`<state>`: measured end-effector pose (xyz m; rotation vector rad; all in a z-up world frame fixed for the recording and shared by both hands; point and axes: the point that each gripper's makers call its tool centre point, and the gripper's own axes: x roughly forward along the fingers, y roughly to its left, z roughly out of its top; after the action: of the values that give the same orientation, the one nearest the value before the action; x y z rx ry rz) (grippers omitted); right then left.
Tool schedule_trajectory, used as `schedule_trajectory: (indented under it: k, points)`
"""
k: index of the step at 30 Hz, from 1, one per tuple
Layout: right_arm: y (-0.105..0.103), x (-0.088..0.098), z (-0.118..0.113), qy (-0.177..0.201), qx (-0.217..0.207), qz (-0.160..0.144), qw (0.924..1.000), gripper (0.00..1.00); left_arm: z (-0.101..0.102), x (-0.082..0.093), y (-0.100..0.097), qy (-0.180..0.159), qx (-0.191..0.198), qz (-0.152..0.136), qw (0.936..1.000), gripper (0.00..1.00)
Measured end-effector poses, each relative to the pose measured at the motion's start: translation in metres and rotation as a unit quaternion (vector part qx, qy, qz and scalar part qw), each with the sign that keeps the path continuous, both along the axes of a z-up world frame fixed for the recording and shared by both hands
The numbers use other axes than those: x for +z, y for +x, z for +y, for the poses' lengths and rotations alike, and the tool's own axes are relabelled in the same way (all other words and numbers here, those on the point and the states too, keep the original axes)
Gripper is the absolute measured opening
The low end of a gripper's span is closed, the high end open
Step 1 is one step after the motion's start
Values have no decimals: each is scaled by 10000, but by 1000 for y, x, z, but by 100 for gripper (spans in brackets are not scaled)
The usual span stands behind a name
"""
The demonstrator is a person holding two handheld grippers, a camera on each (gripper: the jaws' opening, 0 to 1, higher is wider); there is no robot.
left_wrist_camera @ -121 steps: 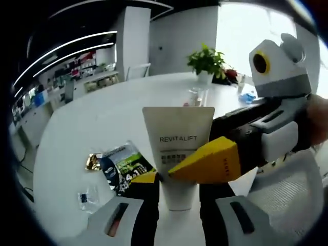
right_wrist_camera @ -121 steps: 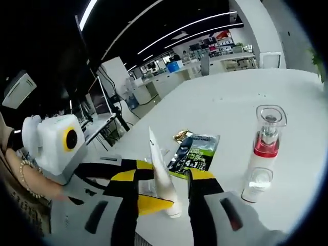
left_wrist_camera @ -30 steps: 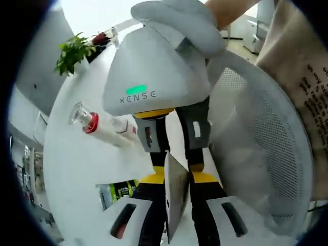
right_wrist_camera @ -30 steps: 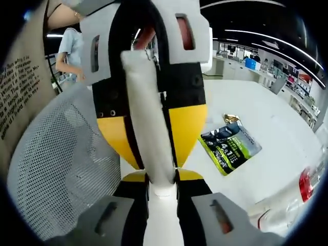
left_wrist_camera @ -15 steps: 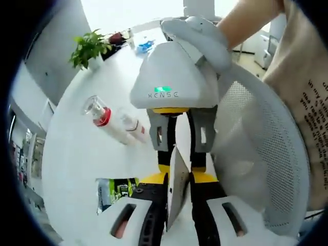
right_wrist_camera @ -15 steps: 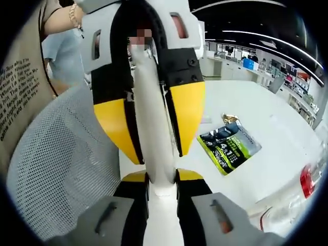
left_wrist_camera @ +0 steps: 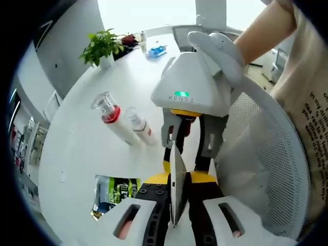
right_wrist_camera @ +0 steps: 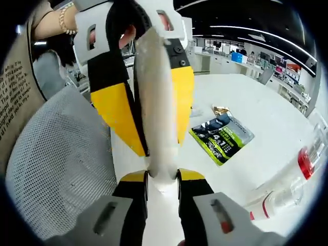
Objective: Arrange the skincare products in the storage area until every visible bottle or jar stands upright without overlapping.
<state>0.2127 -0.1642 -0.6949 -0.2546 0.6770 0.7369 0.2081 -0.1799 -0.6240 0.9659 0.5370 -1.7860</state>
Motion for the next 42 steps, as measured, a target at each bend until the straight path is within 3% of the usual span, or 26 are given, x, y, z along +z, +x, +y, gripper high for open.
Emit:
schedule_trajectory:
  k: [1, 4, 17, 27, 38, 42]
  points:
    - [-1, -1, -3, 7, -76, 1, 10000, 20, -1, 0, 1, -9, 4, 33, 10000, 7]
    - [-3, 6, -11, 495, -576, -30, 9971, 22, -4, 0, 5, -63, -13, 41, 10000, 7]
    - [-24, 13, -48, 643, -1640, -10, 9844, 43, -30, 1, 25, -244, -119, -117, 9996, 8]
    - [-31, 17, -64, 131, -1763, -80, 9842, 59, -58, 2, 41, -301, -194, -157, 9992, 8]
    - [-31, 12, -83, 208, -2319, 23, 9725, 69, -92, 2, 67, -369, -220, -190, 9989, 9]
    - [-27, 18, -90, 321, -2499, -155, 9676, 77, -103, 3, 72, -378, -265, -234, 9987, 9]
